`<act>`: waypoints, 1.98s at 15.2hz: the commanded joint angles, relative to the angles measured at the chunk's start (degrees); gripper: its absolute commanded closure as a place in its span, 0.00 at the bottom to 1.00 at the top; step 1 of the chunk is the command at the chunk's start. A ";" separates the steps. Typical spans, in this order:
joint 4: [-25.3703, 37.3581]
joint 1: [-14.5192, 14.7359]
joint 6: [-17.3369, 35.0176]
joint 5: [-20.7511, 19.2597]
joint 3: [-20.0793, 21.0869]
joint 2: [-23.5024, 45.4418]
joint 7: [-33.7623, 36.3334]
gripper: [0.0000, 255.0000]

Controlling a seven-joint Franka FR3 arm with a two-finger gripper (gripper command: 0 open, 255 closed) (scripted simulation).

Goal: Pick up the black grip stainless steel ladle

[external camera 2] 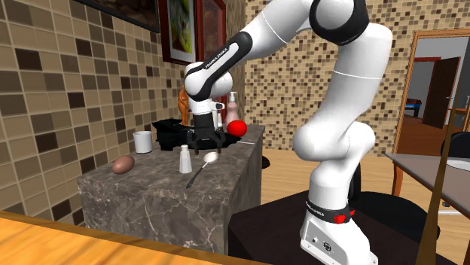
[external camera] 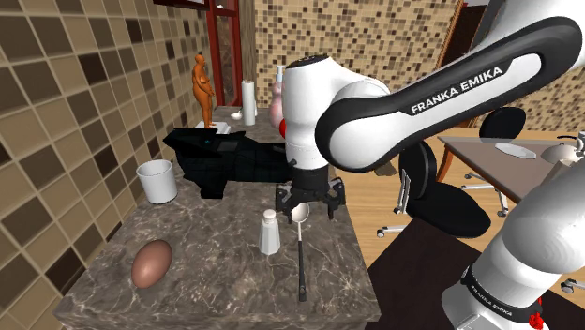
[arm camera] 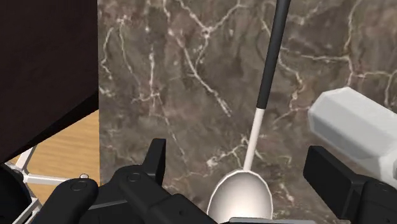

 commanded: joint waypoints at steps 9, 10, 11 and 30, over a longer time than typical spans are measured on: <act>-0.20 -2.58 9.02 -9.28 5.04 11.85 12.74 0.00; -0.20 -2.53 9.02 -9.28 4.99 11.85 12.74 0.00; -0.20 -2.51 9.02 -9.28 4.97 11.85 12.74 0.00; 2.75 -1.78 1.70 -3.99 3.50 5.53 8.36 1.00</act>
